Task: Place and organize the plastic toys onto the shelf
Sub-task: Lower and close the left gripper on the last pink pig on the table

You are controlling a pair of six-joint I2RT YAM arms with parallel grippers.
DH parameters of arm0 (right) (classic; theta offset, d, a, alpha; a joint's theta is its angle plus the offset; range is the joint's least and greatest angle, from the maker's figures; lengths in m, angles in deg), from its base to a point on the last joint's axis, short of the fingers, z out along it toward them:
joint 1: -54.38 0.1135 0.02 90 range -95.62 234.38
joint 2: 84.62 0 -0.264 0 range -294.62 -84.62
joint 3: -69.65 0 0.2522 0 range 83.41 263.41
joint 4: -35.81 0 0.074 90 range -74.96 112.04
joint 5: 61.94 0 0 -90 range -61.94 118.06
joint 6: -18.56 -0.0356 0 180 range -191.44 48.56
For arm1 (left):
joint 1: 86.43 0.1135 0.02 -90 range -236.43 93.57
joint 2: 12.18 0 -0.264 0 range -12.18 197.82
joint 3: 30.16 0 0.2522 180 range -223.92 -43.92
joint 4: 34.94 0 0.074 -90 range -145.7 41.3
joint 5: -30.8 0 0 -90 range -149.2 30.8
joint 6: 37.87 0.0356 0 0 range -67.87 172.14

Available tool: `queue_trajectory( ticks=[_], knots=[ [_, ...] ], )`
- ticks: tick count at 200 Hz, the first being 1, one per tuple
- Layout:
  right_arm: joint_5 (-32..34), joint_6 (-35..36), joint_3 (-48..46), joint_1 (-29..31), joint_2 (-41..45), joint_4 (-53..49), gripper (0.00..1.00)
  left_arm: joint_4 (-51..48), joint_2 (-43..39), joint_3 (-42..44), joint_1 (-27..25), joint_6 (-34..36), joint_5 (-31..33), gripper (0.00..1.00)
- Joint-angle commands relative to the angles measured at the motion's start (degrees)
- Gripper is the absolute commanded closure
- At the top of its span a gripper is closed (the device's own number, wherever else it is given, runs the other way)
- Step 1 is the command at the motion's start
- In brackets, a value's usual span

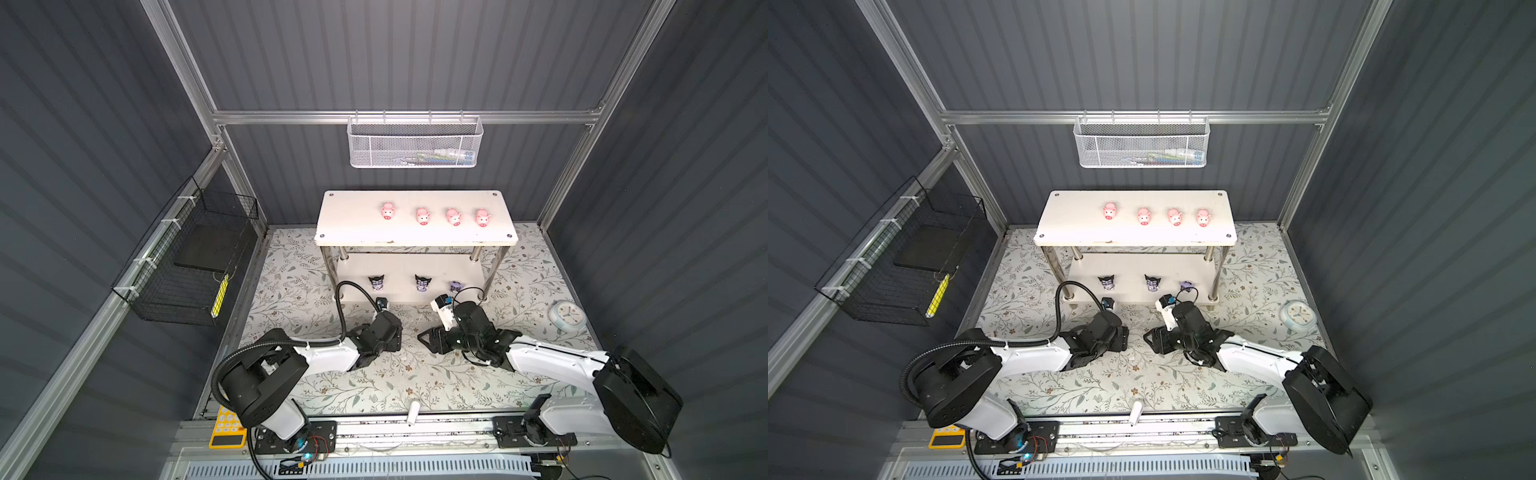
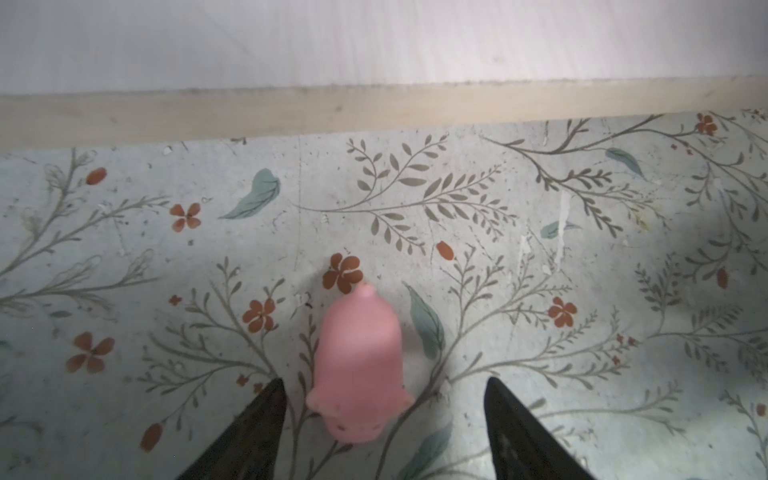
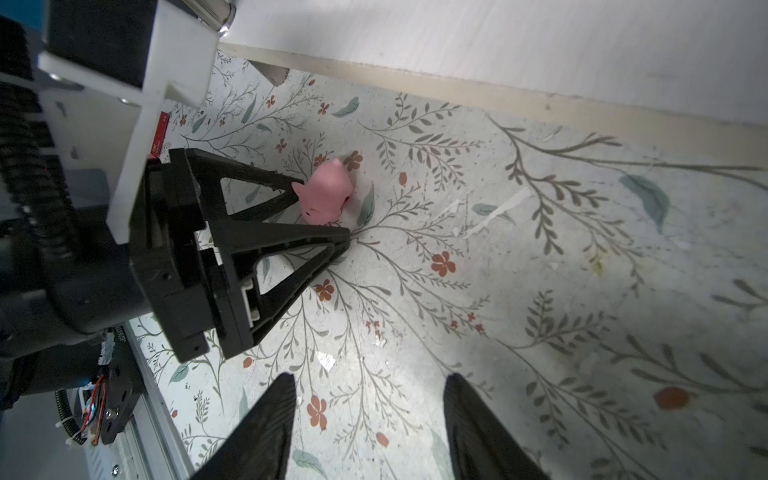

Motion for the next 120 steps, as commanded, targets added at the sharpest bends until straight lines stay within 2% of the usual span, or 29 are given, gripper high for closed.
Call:
queue_trajectory(
  ticks=[1,120],
  knots=[
    [-0.93,-0.52,-0.7,-0.42,-0.57,1.16,0.41,0.78,1.31,-1.91,-0.39,0.49,1.15,0.26],
    [-1.82,-0.78,-1.29,-1.13,-1.09,1.78,0.41,1.84,3.41,-2.18,-0.39,-0.45,3.69,0.37]
  ],
)
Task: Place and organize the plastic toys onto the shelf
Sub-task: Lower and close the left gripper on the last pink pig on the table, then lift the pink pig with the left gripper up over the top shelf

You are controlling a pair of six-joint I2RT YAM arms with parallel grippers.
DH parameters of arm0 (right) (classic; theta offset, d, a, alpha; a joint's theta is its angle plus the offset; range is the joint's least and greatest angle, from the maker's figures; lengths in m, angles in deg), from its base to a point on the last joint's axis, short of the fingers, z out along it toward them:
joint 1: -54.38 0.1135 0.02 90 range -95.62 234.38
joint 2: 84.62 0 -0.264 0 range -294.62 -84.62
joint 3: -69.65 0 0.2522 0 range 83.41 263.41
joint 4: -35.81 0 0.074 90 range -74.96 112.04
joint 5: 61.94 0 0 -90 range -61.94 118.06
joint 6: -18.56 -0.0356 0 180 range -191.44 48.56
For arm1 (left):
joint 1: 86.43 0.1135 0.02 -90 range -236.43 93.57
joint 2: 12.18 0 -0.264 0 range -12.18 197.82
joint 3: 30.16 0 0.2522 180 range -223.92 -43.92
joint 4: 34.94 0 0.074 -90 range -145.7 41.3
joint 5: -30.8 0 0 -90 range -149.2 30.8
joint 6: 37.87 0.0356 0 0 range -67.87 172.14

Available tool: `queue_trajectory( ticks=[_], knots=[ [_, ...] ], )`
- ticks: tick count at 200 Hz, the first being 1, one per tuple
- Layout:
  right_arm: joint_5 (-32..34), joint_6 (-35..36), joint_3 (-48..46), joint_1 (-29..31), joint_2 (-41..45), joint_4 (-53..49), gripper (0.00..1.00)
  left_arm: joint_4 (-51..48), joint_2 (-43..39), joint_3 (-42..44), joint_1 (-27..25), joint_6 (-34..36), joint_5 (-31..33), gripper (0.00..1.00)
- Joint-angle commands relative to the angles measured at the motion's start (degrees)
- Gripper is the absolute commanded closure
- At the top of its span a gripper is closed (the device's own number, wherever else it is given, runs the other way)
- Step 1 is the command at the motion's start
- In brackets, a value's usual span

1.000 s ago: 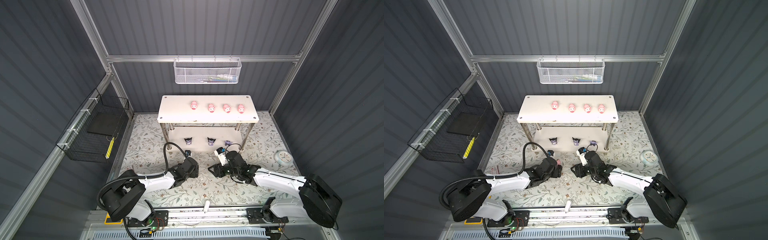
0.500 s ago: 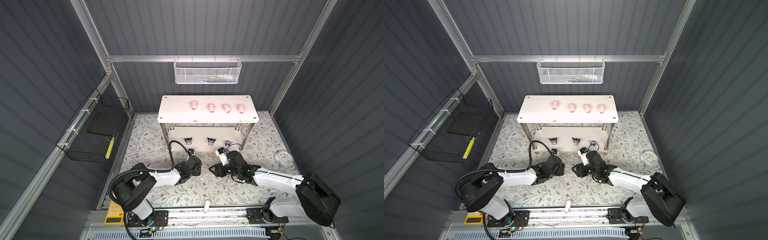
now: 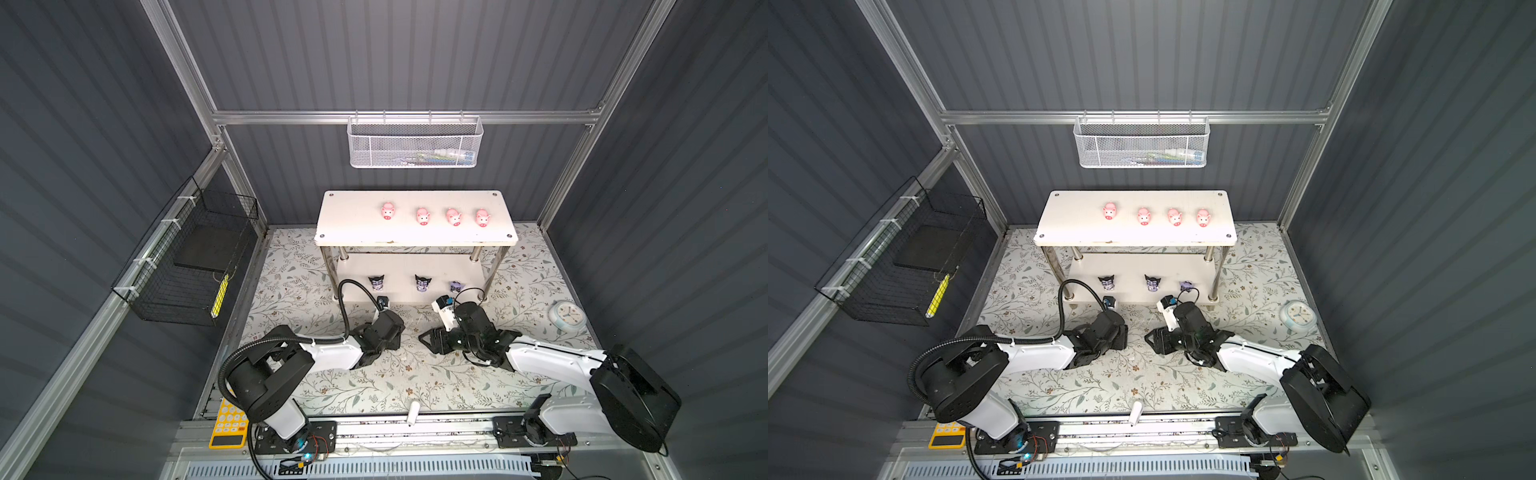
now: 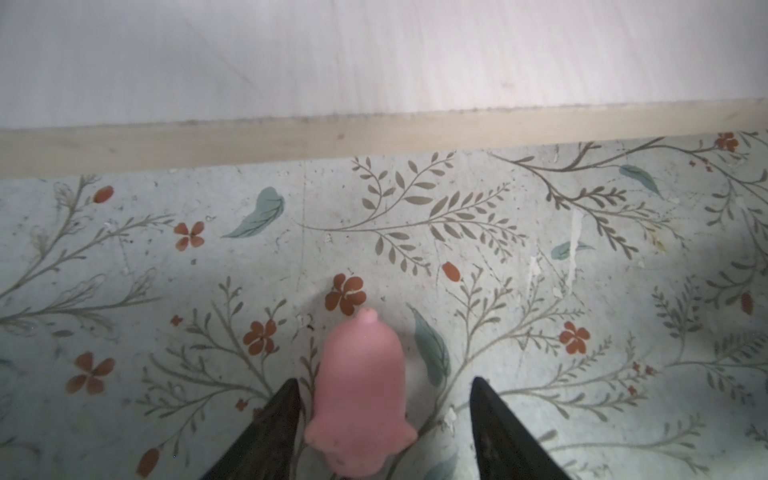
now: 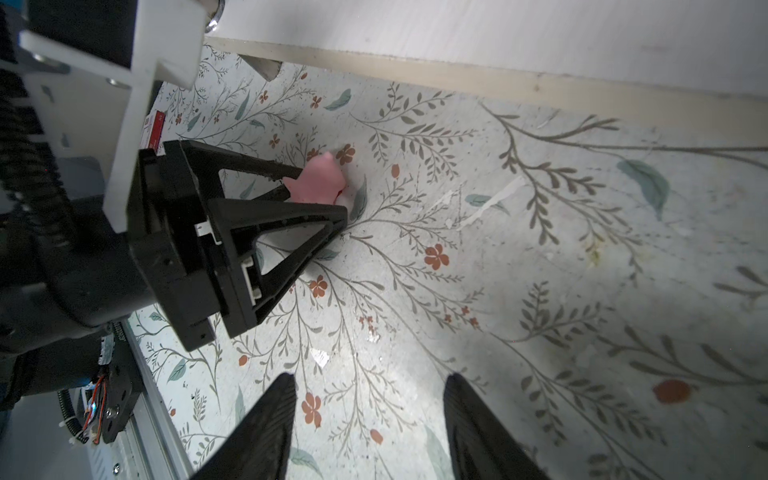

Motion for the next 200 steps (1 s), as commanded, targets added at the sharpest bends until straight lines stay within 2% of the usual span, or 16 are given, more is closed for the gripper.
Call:
queue_trajectory(
  ticks=[1,111,200],
  knots=[
    [-0.75,-0.37,-0.65,-0.28,-0.66,1.04,0.41,0.8,1.63,-1.16,-0.26,-0.44,1.28,0.37],
    [-0.8,-0.72,-0.92,-0.5,-0.96,1.21,0.41,0.76,1.46,-0.82,-0.19,-0.49,1.17,0.61],
    [-0.89,-0.83,-0.93,-0.65,-1.22,1.28,0.41,-3.68,-4.33,-0.46,-0.2,-1.15,-0.24,0.69]
  ],
)
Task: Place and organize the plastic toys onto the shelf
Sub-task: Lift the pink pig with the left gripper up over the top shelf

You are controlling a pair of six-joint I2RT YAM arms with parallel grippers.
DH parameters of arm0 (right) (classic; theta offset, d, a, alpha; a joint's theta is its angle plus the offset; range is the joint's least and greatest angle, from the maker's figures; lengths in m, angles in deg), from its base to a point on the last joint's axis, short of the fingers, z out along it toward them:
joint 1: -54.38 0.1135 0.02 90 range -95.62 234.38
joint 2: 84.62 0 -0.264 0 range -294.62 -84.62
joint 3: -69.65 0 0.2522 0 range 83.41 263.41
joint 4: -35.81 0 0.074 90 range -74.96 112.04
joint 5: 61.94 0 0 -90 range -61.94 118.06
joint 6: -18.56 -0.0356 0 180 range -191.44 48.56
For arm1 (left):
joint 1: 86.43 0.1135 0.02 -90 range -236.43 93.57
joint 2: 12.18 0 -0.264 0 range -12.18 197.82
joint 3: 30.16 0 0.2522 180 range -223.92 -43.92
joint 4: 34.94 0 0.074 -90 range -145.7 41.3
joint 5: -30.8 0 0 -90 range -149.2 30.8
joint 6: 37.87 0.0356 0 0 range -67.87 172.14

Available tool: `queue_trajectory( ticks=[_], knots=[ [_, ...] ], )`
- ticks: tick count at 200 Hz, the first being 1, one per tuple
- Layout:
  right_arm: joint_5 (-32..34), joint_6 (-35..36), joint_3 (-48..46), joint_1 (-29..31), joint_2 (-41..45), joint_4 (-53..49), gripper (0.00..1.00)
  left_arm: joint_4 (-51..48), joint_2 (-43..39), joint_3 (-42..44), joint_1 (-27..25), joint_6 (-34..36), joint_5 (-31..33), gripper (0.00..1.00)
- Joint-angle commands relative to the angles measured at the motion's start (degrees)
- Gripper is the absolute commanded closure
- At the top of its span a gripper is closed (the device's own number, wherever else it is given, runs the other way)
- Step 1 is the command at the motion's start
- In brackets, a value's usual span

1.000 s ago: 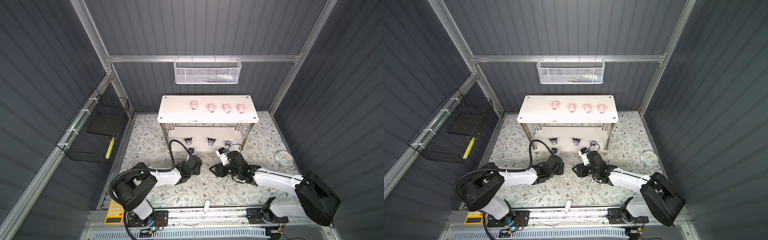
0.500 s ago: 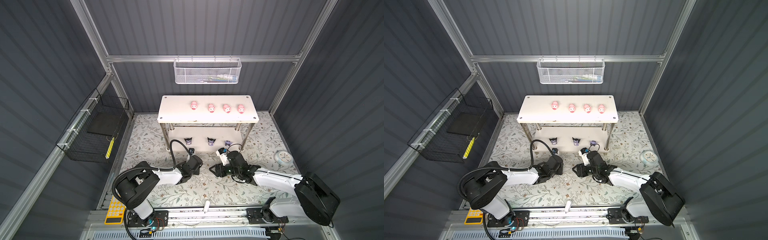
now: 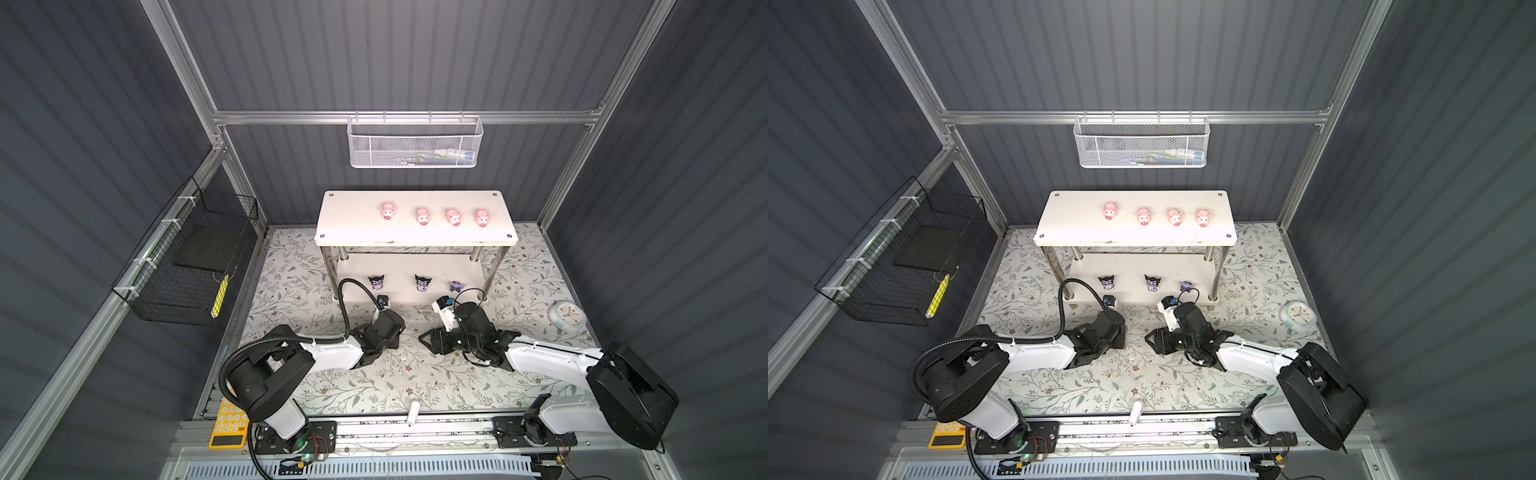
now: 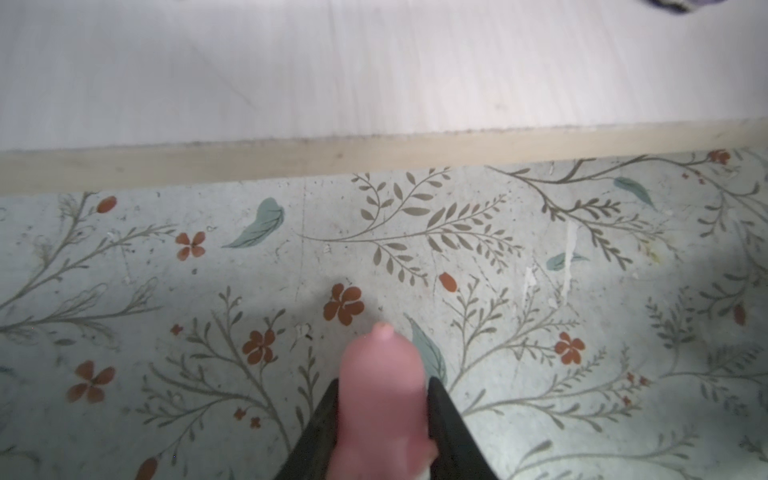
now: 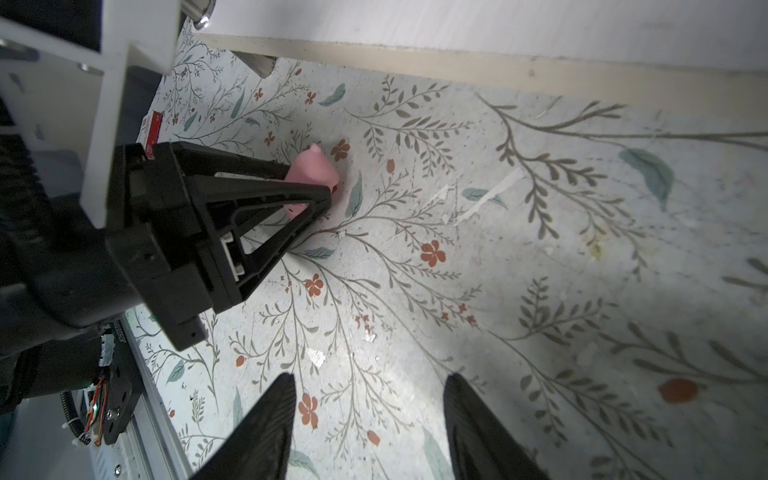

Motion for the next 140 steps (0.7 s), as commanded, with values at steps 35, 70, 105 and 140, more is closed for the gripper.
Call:
queue_trajectory(
  ticks=[35,70,105,140],
  knots=[
    [-0.44,-0.31,-0.45,-0.33,-0.33,0.16,0.41,-14.54,-9.26,-3.27,-0.21,-1.46,-2.07,0.7],
    [-0.87,-0.33,-0.17,-0.4,-0.88,0.22,0.41,-29.51,-18.03,-8.1,-0.23,-2.23,-4.18,0.7],
    [-1.58,0.11,0.42,-0.42,-1.37,-0.18,0.41,-44.54,-27.0,-15.37,-0.26,-2.03,-5.39,0.7],
    [-2.07,0.12,0.81,-0.42,-2.16,-0.19,0.41,-61.97,-31.73,-28.76,-0.2,-0.39,-2.46,0.7]
  ],
)
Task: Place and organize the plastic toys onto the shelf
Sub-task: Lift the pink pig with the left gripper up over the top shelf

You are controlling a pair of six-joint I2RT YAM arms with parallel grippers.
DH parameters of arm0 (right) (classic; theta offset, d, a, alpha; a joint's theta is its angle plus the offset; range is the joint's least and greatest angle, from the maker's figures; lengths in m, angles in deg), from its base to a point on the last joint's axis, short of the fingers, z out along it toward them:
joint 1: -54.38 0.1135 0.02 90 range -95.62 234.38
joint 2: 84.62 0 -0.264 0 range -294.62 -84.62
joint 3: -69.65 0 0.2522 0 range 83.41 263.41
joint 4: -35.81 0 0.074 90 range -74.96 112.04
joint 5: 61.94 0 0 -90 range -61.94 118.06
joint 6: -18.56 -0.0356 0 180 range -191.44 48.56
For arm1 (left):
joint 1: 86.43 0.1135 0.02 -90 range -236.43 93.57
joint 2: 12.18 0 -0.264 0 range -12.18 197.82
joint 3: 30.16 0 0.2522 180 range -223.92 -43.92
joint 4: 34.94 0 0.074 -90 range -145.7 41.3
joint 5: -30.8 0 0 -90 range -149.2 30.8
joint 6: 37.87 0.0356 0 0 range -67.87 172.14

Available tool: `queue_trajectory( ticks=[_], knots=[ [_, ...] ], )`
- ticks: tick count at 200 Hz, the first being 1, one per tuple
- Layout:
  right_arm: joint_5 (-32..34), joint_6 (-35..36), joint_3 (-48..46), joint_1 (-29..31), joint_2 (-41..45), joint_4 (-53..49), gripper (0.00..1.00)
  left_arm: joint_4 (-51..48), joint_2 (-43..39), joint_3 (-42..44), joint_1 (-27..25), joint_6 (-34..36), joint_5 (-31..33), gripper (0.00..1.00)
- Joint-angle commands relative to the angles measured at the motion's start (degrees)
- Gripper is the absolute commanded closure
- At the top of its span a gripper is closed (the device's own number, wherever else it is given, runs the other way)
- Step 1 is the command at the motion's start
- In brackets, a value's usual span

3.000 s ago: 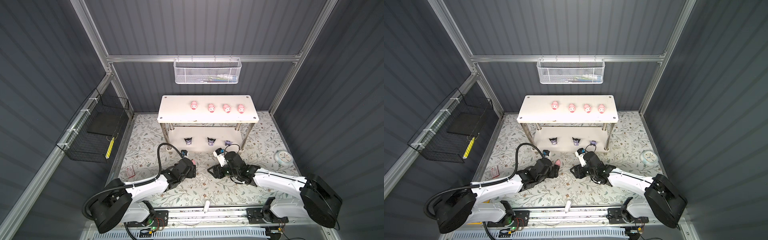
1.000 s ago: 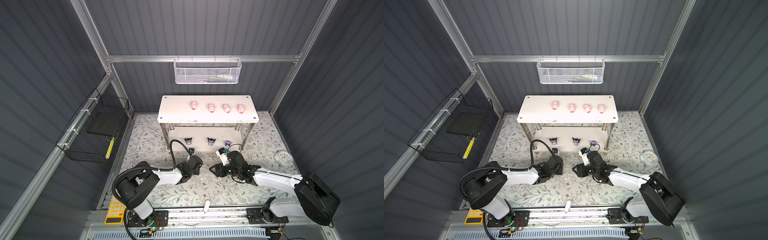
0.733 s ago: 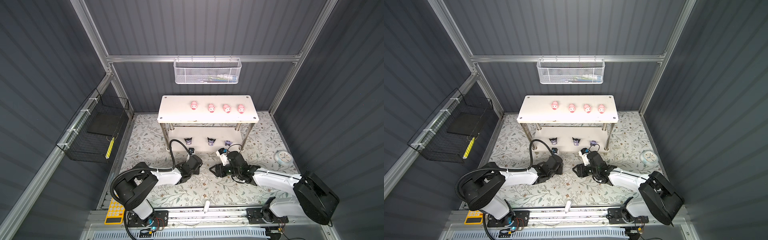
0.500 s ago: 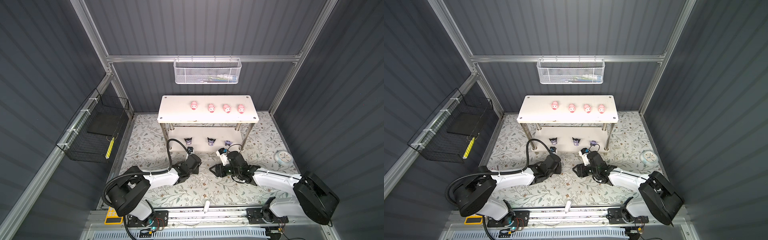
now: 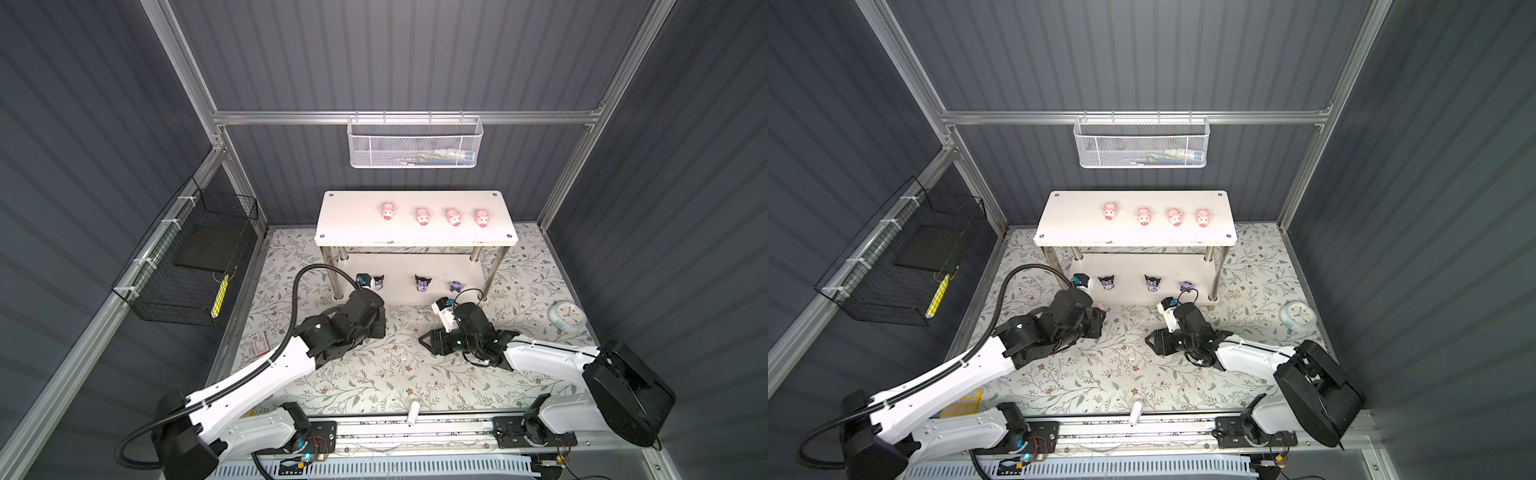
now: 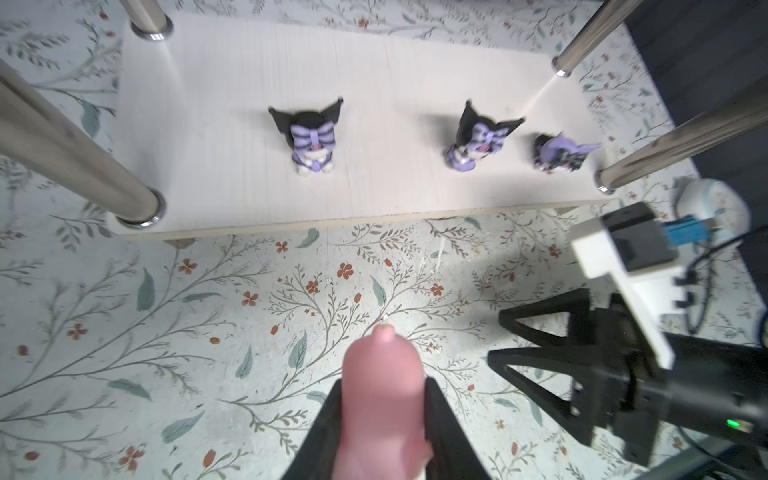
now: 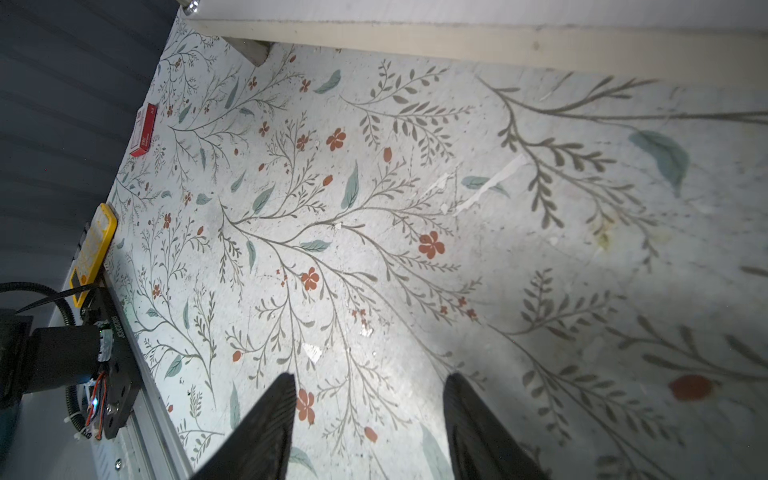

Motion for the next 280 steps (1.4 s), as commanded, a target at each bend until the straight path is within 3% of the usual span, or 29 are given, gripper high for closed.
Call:
queue_trajectory(
  ticks=[1,29,60,119,137,164,280],
  knots=[
    [-0.87,0.17,0.78,-0.26,-1.05,-0.17,0.41,-16.51,-2.91,-8.19,-0.12,1.28,1.64,0.7],
    [-2.95,0.4,1.27,-0.24,-2.32,0.33,0.41,-25.22,-3.04,-18.93,-0.12,2.36,2.14,0.69],
    [-3.97,0.94,1.68,-0.3,-2.88,0.54,0.41,-33.51,1.65,-33.46,-0.12,3.19,7.21,0.69],
    [-6.74,2.26,2.47,-0.27,-4.68,0.44,0.4,-33.26,13.36,-54.57,0.0,11.53,16.65,0.68],
    [-6.66,2.48,1.95,-0.28,-4.15,0.78,0.4,-30.04,15.41,-56.17,2.32,14.08,17.24,0.68],
    [-6.15,2.86,1.19,-0.22,-2.73,0.93,0.4,-22.66,17.05,-53.87,10.39,15.22,6.37,0.69],
    [-3.58,5.36,0.49,-0.2,2.28,-1.66,0.4,-12.53,31.76,-59.51,22.55,18.54,-2.87,0.7]
  ],
)
